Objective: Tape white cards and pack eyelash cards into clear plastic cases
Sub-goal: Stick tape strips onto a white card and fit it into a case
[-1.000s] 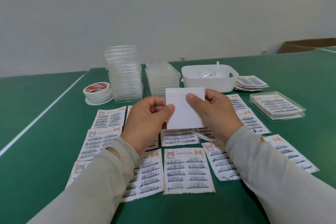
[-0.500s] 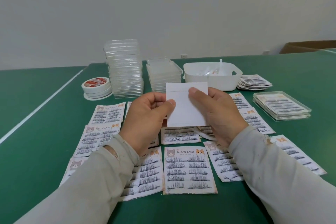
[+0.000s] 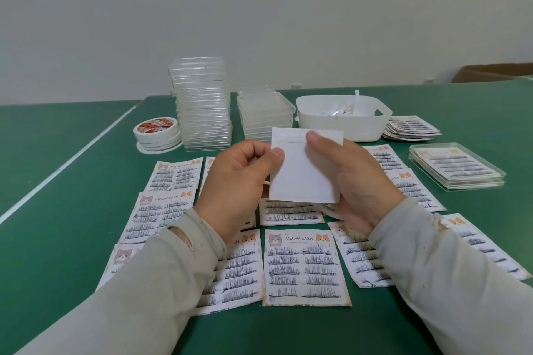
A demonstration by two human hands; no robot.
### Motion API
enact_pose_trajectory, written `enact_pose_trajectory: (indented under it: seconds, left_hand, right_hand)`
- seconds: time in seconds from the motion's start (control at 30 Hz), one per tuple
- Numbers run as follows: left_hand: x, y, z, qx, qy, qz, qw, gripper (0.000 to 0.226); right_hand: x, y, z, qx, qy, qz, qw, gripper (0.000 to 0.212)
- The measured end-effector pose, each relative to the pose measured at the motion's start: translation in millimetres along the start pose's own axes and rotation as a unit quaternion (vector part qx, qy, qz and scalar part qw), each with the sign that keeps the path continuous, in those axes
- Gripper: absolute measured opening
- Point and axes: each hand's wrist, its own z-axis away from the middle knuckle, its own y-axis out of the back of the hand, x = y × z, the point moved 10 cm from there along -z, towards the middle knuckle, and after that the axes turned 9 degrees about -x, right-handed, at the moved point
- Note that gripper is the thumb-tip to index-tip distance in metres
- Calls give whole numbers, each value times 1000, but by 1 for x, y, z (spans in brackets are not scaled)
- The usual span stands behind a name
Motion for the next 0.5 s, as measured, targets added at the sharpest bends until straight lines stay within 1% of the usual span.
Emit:
enact_pose_trajectory:
  seconds: [0.13,0.23,0.3,0.5]
  left_hand:
    - [3,0,0,11,-17,-12,1000,22]
    - [5,6,-1,30,-25,-22,999,12]
    - [5,8,-1,36,-27,-32,998,11]
    - [8,4,-1,35,-35,-52,997,21]
  right_hand:
    - [-4,7,0,23,23,76,997,27]
    - [-9,4,0,17,40,121,992,26]
    - [-9,2,0,12,46,147,988,27]
    - [-7,3,0,26,42,145,988,27]
